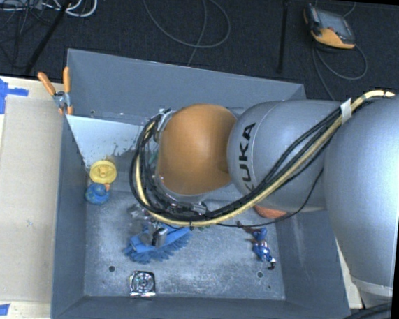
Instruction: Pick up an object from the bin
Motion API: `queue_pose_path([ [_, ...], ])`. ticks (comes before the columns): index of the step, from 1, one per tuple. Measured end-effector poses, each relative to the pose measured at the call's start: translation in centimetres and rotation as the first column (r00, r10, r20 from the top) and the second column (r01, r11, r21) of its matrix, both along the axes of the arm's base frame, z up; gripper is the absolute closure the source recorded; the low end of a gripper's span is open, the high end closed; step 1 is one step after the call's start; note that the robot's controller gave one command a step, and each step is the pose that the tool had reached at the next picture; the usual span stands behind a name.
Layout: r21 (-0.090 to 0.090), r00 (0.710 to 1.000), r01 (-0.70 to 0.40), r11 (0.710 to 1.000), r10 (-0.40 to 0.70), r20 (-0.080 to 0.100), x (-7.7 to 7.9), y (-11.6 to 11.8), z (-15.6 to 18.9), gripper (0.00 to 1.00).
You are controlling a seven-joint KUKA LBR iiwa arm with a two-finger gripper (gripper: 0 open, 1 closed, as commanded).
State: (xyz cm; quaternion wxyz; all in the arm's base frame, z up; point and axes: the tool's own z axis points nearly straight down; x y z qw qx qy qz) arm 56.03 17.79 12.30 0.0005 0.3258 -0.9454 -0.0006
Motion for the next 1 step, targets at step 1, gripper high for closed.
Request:
queue_pose_path([
  [1, 0.000, 1.000, 0.001, 1.000, -0.001, 0.000, 0.00, -0.01, 0.00, 0.00],
])
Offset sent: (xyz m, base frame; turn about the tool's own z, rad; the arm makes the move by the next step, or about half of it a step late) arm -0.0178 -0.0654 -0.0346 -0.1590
